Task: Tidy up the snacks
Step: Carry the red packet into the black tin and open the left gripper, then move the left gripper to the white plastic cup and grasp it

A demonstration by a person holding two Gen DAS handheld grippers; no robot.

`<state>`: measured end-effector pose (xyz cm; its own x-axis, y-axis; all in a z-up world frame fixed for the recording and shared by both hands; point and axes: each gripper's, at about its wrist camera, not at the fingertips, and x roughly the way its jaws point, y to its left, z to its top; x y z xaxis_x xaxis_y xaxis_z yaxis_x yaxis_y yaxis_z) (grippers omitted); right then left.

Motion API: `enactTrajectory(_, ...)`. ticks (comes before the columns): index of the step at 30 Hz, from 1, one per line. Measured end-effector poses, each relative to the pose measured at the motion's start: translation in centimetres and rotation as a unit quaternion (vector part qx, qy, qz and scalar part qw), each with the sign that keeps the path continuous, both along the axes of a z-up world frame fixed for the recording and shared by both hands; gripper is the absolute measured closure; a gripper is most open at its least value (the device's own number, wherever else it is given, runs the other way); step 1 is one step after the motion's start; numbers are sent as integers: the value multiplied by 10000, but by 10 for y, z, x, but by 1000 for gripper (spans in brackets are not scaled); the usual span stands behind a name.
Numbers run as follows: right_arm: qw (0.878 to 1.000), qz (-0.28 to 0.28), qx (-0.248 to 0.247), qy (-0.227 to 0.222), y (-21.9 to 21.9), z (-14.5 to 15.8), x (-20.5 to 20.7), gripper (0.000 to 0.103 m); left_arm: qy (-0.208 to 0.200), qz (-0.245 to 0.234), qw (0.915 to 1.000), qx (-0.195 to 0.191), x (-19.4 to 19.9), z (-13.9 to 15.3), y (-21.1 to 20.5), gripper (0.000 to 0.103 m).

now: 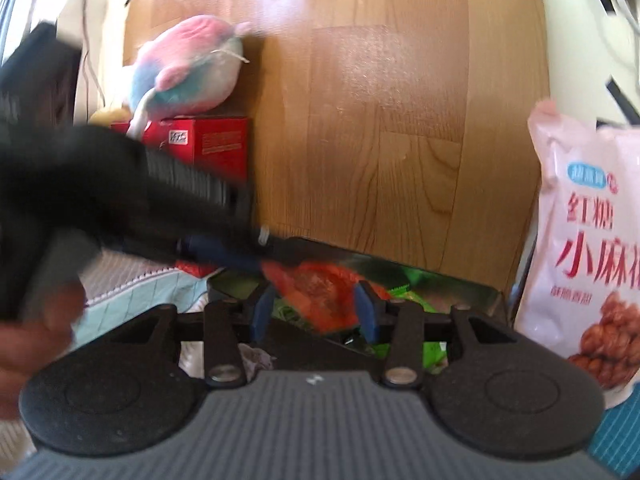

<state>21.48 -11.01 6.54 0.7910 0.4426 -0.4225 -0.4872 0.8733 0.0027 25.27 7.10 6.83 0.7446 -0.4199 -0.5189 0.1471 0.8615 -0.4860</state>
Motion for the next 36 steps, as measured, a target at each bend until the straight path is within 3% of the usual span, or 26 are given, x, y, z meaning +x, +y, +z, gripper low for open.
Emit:
enactTrajectory(4, 9992, 53, 374, 91, -13, -1, -29, 55, -519, 36, 9977, -427, -40, 11, 32, 71)
enactTrajectory(7, 9963, 418, 572, 496, -15, -10, -56, 55, -706, 359, 9949, -625, -79, 13, 61, 63)
enactTrajectory(10, 9899, 861, 571, 969, -3, -23, -67, 54, -491, 602, 9940, -764, -110, -2, 77, 63)
enactTrajectory(16, 9749, 1095, 1051, 1626, 27, -30, -46, 55, 281, 878, 9892, -1138, -126, -49, 89, 63)
enactTrajectory(20, 9652, 1088, 1238, 2030, 35, -38, -39, 75, 508, 907, 9850, -1380, -124, -65, 96, 63)
enactTrajectory(25, 9692, 1027, 1063, 1967, 37, -36, -52, 80, 631, 741, 9848, -1438, -119, -72, 87, 63)
enactTrajectory(27, 9721, 891, 1031, 1911, 33, -34, -58, 92, 613, 680, 9864, -1368, -121, -73, 79, 63)
enactTrajectory(34, 9775, 691, 906, 1773, 9, -35, -101, 94, 642, 206, 9898, -1252, -124, -72, 52, 62)
enactTrajectory(36, 9793, 696, 837, 1709, 3, -34, -114, 90, 643, 26, 9895, -1291, -127, -71, 46, 62)
